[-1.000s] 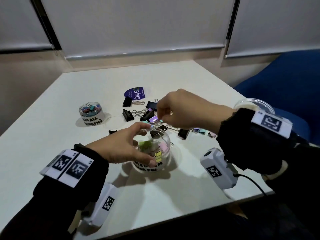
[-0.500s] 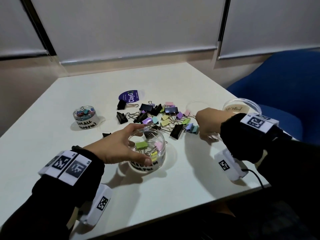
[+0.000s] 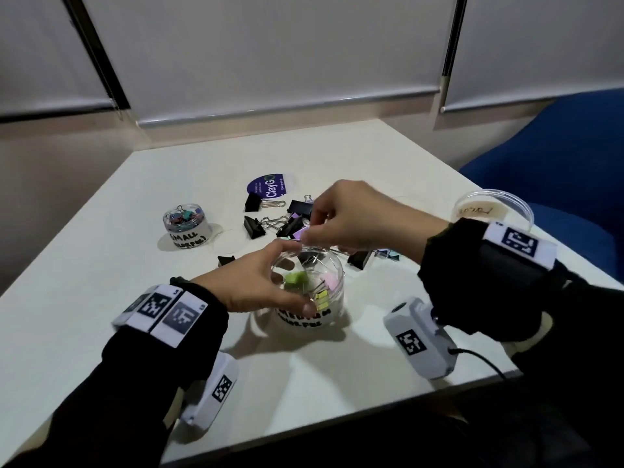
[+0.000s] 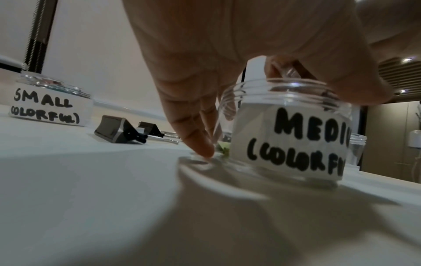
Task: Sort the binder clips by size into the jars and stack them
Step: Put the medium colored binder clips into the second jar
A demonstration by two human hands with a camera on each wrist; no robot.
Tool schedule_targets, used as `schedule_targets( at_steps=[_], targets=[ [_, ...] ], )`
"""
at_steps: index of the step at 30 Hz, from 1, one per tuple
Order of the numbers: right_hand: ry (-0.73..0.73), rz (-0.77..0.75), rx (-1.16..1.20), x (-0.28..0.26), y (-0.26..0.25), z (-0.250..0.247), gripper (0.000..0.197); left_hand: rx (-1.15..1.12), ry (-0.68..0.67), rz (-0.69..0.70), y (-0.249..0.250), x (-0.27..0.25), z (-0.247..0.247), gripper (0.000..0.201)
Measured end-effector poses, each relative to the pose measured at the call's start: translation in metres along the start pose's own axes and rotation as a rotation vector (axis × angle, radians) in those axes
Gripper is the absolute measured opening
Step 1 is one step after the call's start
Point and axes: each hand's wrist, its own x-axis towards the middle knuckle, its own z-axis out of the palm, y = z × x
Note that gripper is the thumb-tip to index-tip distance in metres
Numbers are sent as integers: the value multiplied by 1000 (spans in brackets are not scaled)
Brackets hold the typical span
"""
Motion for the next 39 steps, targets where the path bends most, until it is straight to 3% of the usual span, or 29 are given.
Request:
schedule_targets(
  at_steps=[3, 6, 10, 13, 17, 22, 28, 33, 39],
  targets=[
    [-134, -119, -220, 6, -11, 27, 18, -30, 15, 21, 2, 0, 1, 79],
    [-205, -231, -460, 12, -11, 39, 15, -22, 29, 30, -2, 3, 3, 85],
    [-171, -257, -663, 14, -9, 37, 6, -21, 32, 38, -6, 6, 3, 100],
    [-139, -293, -771, 11, -12, 41, 10, -9, 27, 28, -9, 7, 2, 105],
    [3, -330, -711, 17, -2, 42, 14, -8, 21, 20, -7, 5, 4, 106],
    [147, -93, -538, 26, 27, 5, 16, 10, 14, -44, -6, 4, 2, 121],
    [-78, 258, -597, 24, 78, -12, 21, 5, 0, -74, 0, 0, 2, 120],
    [-257, 370, -585, 17, 79, -1, 34, -17, -28, -67, 2, -2, 1, 122],
    [-264, 426, -559, 2, 73, -8, 41, -41, -38, -60, 3, -5, 1, 126]
  ],
)
